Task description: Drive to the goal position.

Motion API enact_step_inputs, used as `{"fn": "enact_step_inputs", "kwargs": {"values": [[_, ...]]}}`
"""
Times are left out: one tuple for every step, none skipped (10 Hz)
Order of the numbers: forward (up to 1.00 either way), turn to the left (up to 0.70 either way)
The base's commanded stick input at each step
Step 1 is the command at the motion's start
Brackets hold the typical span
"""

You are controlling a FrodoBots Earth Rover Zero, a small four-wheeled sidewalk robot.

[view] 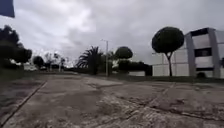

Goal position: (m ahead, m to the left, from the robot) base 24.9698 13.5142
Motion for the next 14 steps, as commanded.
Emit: {"fn": "enact_step_inputs", "kwargs": {"values": [[0.7, 0.0], [0.7, 0.0], [0.7, 0.0], [0.7, 0.0], [0.7, 0.0], [0.7, 0.0], [0.7, 0.0], [0.7, 0.0], [0.7, 0.0], [0.7, 0.0], [0.7, 0.0], [0.7, 0.0], [0.7, 0.0], [0.7, 0.0]]}}
